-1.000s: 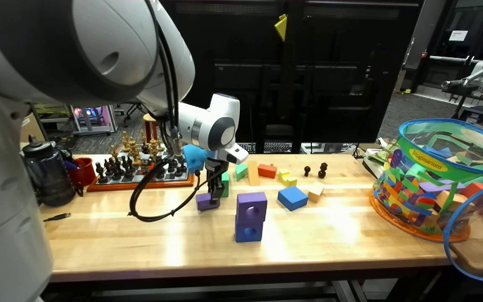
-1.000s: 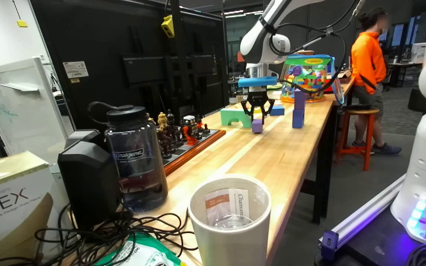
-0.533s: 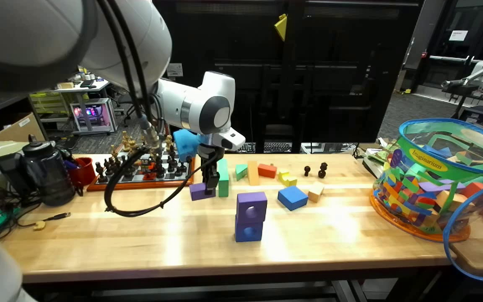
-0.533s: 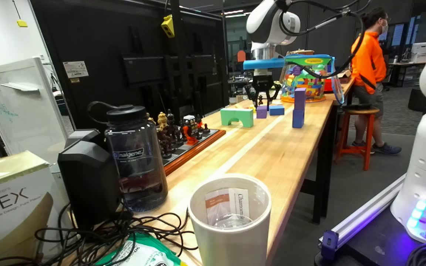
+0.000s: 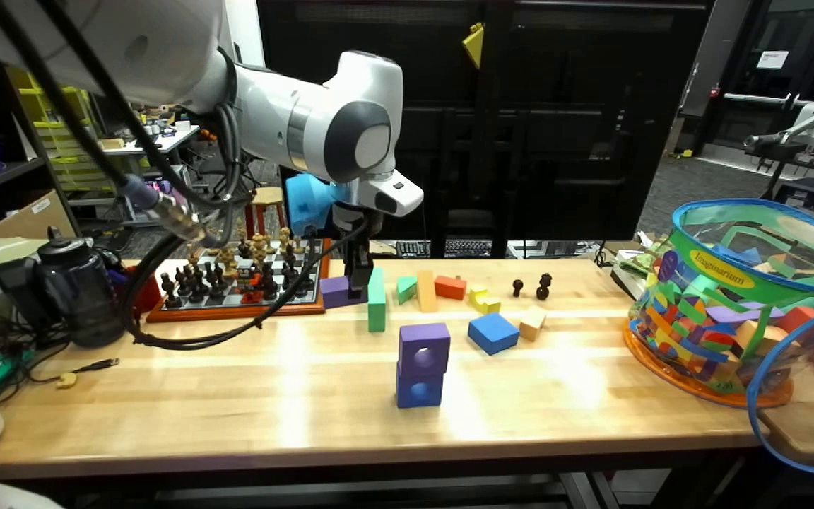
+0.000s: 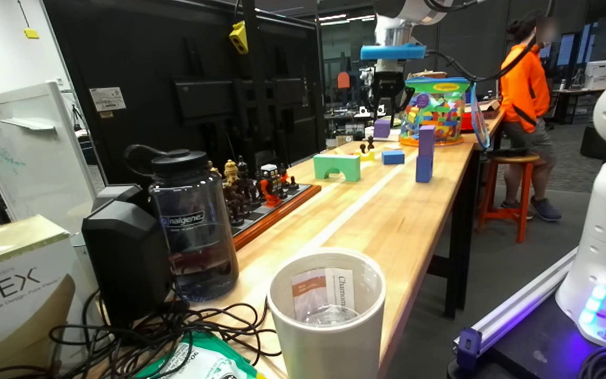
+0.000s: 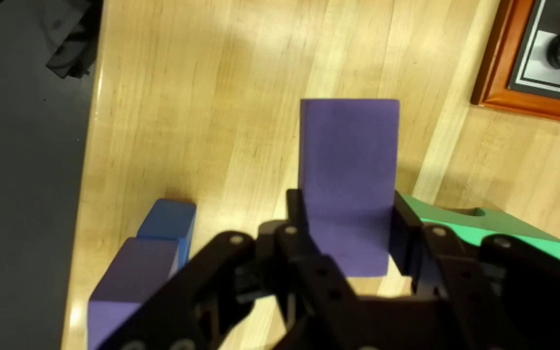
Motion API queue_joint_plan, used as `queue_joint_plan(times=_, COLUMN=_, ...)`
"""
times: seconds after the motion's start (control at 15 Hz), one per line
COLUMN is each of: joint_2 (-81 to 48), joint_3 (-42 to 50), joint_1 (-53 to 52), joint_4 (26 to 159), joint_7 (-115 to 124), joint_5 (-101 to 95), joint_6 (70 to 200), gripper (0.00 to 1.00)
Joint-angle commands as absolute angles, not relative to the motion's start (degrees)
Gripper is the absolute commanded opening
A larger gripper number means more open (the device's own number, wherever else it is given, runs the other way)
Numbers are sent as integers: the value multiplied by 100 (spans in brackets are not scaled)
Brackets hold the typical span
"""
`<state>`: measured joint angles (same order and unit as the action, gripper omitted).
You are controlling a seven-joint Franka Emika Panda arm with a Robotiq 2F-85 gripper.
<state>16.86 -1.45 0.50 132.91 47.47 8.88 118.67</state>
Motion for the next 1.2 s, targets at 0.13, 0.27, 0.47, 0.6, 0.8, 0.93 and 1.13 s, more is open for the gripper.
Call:
queue_joint_plan(times=0.13, joint_2=2378, joint_3=-43, joint_1=313, joint_4=13378, joint_7=4673, joint_5=1044, joint_6=11382, gripper=16)
queue_joint_plan(times=0.27, joint_2=2492, joint_3=-3, joint_1=418, joint_4=13364, joint_7=4703, joint_5=1033, joint_6=11238, gripper=16)
queue_joint_plan(times=0.47, joint_2=2558, joint_3=105, joint_1=575, joint_4=13272, joint_7=4647, joint_5=1023, joint_6=10934, gripper=16)
queue_joint_plan(times=0.6, joint_2=2506, joint_3=210, joint_1=669, joint_4=13185, joint_7=4545, joint_5=1022, joint_6=10713, gripper=16)
queue_joint_plan(times=0.8, joint_2=2408, joint_3=338, joint_1=806, joint_4=13088, joint_7=4468, joint_5=1013, joint_6=10497, gripper=16)
queue_joint_plan(times=0.93, joint_2=2350, joint_3=411, joint_1=889, joint_4=13030, joint_7=4426, joint_5=1011, joint_6=10421, gripper=16)
queue_joint_plan(times=1.13, joint_2=2273, joint_3=496, joint_1=994, joint_4=12941, joint_7=4423, joint_5=1004, joint_6=10347, gripper=16)
